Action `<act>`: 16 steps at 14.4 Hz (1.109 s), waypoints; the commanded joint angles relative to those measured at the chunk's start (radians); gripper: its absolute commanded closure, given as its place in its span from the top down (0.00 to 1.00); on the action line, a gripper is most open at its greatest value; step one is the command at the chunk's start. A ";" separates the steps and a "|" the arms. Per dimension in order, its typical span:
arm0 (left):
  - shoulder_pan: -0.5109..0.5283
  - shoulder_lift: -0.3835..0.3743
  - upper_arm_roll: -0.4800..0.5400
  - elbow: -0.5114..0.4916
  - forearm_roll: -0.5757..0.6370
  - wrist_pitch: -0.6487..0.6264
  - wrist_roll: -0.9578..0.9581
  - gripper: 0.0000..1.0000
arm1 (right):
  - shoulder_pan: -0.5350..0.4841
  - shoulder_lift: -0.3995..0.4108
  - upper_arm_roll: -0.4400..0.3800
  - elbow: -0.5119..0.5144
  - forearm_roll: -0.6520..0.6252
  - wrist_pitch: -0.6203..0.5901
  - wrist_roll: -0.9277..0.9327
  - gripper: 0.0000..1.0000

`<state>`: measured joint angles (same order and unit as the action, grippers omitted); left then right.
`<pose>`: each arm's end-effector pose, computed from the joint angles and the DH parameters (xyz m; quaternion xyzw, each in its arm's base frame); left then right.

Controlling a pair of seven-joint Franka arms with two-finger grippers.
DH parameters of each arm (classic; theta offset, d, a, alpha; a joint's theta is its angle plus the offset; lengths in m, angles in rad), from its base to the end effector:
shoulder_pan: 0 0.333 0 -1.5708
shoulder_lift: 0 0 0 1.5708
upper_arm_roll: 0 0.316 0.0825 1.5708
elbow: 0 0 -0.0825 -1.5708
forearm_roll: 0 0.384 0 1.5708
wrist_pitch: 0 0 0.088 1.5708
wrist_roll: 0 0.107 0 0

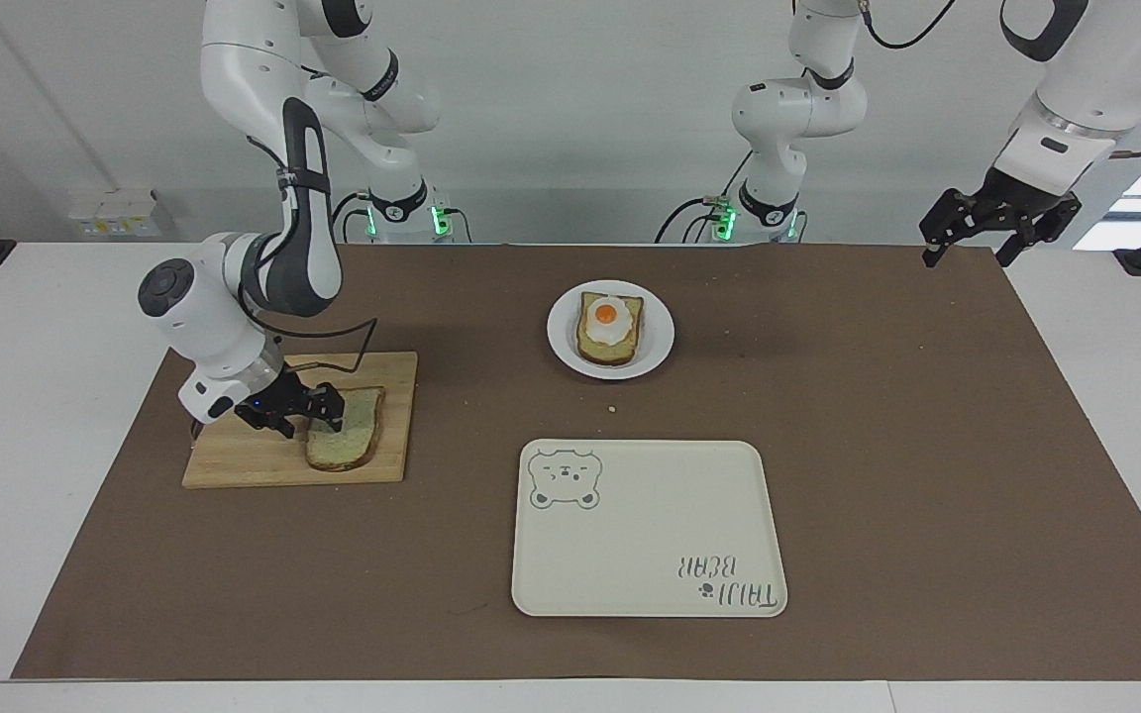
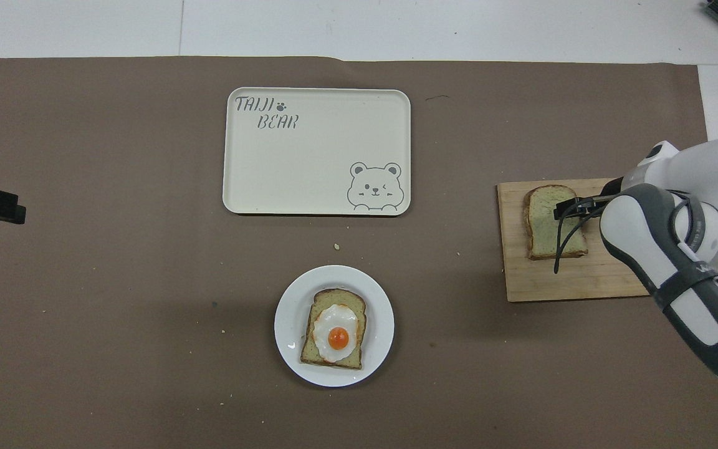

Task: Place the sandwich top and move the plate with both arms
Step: 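Close the right gripper on the bread slice edge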

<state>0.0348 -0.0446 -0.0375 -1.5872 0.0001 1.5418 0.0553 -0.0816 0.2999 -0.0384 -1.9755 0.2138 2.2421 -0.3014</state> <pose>0.5378 -0.0019 0.6386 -0.9996 0.0290 0.0004 0.0009 0.5995 -0.0652 0.3153 -0.9966 -0.0234 -0.0003 0.0785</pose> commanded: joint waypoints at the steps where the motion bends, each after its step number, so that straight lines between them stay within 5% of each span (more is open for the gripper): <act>1: 0.000 0.003 -0.001 0.010 0.014 -0.009 -0.011 1.00 | -0.018 0.002 0.009 -0.023 0.035 0.030 -0.048 0.76; 4: 0.000 0.003 -0.001 0.010 0.014 -0.009 -0.011 1.00 | -0.018 0.002 0.009 -0.026 0.035 0.036 -0.051 0.56; 6: 0.000 0.003 -0.001 0.010 0.014 -0.009 -0.011 1.00 | -0.015 0.002 0.009 -0.026 0.035 0.036 -0.045 0.12; 7: 0.000 0.003 -0.001 0.010 0.014 -0.009 -0.011 1.00 | -0.012 0.002 0.009 -0.026 0.042 0.036 -0.038 0.00; 16: 0.000 0.003 -0.001 0.010 0.015 -0.009 -0.011 1.00 | -0.006 0.001 0.008 -0.031 0.048 0.036 -0.030 0.00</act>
<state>0.0348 -0.0446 -0.0375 -1.5872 0.0001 1.5418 0.0553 -0.0854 0.2954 -0.0367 -1.9868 0.2295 2.2555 -0.3085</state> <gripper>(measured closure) 0.000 0.921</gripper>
